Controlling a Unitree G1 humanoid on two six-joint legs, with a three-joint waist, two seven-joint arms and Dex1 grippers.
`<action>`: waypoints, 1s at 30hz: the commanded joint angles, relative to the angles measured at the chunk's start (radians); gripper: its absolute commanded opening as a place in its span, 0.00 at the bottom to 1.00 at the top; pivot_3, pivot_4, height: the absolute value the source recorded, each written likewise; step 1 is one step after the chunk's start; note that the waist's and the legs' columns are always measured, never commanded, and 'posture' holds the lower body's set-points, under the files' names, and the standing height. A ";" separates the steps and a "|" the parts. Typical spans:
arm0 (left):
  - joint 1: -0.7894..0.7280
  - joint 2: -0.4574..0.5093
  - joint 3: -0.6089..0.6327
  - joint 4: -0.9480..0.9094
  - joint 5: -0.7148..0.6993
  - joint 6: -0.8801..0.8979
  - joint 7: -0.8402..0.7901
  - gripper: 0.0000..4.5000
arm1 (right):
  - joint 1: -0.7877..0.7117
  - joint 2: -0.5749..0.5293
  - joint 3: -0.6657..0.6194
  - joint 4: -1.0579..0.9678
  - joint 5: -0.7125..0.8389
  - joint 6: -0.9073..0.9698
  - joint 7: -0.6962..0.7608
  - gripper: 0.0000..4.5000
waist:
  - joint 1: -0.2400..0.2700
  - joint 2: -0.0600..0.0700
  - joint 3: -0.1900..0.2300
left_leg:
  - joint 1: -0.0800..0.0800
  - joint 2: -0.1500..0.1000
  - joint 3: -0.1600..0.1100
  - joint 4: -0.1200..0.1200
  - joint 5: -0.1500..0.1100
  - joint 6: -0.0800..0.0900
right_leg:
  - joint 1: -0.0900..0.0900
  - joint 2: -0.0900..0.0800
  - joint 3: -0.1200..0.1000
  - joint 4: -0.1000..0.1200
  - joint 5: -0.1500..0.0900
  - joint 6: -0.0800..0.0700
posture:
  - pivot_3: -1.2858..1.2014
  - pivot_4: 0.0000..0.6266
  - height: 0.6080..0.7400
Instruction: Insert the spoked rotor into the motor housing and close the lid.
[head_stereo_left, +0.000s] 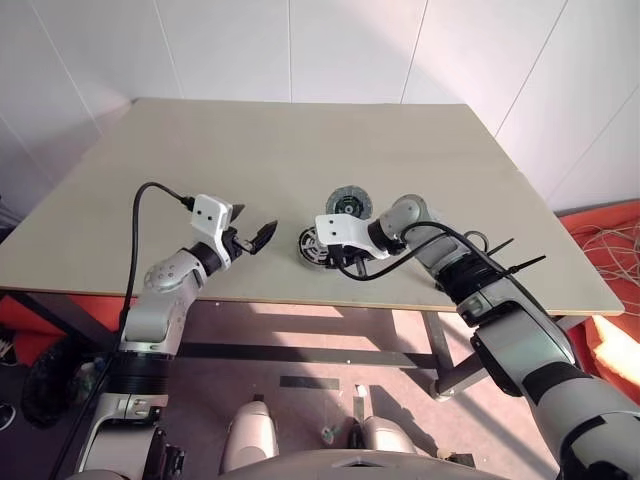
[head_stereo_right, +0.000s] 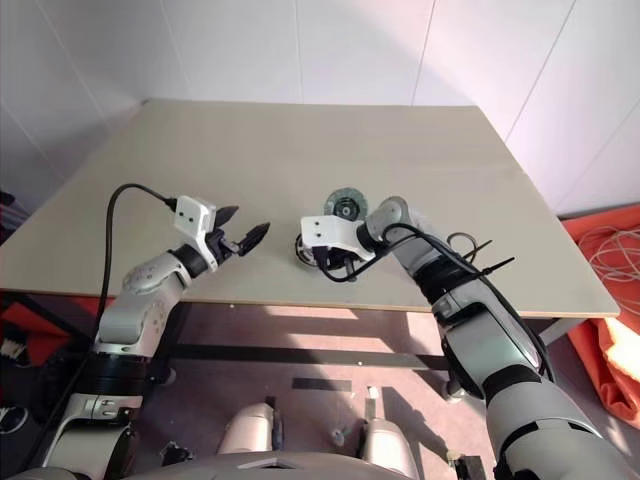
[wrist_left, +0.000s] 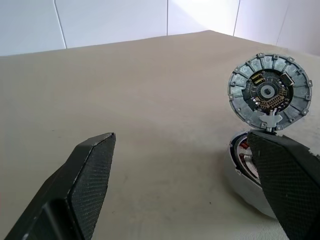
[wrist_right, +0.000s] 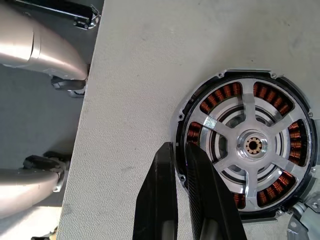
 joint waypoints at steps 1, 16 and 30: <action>-0.008 0.006 0.010 -0.037 -0.001 -0.014 0.003 1.00 | -0.037 0.001 -0.030 0.009 -0.008 0.080 -0.045 0.00 | 0.000 0.000 0.000 | 0.001 0.000 0.000 0.000 0.000 0.000 | 0.001 0.000 0.000 0.000 0.000 0.000 | 0.52 0.00 1.00; 0.001 0.015 0.010 -0.049 -0.002 -0.006 0.002 1.00 | -0.200 0.237 -0.255 0.101 0.202 0.878 -0.280 0.00 | 0.001 0.001 0.001 | 0.003 0.000 0.000 -0.007 0.002 -0.003 | -0.001 0.001 0.001 -0.002 0.000 -0.001 | 0.52 0.00 1.00; -0.005 0.023 0.018 -0.042 -0.001 -0.010 0.007 1.00 | -0.194 0.278 -0.293 0.099 0.279 0.932 -0.426 0.00 | 0.001 0.001 0.001 | 0.005 0.000 0.000 -0.009 0.003 -0.006 | -0.001 0.001 0.001 -0.001 -0.003 0.005 | 0.52 0.00 1.00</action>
